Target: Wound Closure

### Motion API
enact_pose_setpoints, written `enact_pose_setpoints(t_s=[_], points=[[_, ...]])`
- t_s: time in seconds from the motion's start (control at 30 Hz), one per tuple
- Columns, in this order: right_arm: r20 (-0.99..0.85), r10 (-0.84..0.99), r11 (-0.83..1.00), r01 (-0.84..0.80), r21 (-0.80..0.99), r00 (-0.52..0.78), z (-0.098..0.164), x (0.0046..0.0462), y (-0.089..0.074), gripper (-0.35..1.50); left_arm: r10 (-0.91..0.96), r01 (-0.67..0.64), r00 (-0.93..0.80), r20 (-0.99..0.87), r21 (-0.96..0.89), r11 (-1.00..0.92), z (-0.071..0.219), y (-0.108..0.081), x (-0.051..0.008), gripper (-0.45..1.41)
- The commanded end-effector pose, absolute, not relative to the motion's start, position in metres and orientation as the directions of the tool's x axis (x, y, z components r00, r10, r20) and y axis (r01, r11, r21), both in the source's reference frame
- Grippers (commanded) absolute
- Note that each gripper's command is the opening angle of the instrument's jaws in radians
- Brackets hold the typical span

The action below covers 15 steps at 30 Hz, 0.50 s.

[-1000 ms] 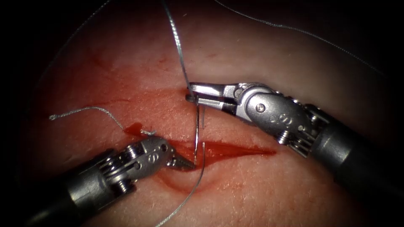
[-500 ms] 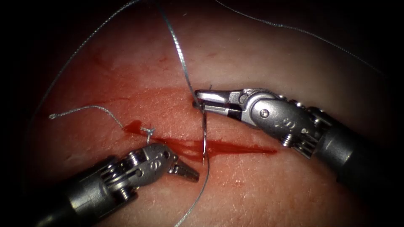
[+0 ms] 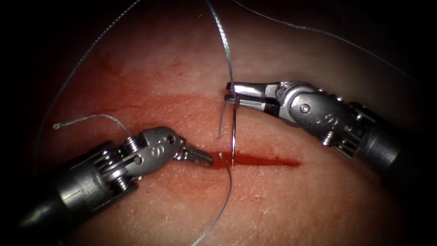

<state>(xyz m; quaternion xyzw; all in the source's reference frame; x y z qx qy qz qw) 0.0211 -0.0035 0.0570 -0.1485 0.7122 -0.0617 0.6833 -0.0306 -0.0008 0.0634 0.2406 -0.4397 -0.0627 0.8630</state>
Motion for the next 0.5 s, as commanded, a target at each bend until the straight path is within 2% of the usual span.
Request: enact_pose_setpoints(t_s=[0.03,0.3,0.5], points=[[-0.953,-0.303,0.945,-0.133,-0.297,-0.027,0.0562,0.0217,-0.0024,-0.35,-0.300,-0.112,0.627,0.719,0.465,0.878,0.0636,0.0000,-0.0310,-0.45],[-0.946,-0.322,0.937,-0.150,-0.316,-0.020,0.0561,0.0237,-0.0027,-0.35,-0.225,-0.125,0.700,0.678,0.427,0.895,0.0648,0.0003,-0.0303,-0.45],[-0.945,-0.325,0.936,-0.152,-0.318,-0.022,0.0564,0.0237,-0.0028,-0.35,-0.245,-0.040,0.703,0.668,0.381,0.924,0.0651,0.0006,-0.0306,-0.45]])
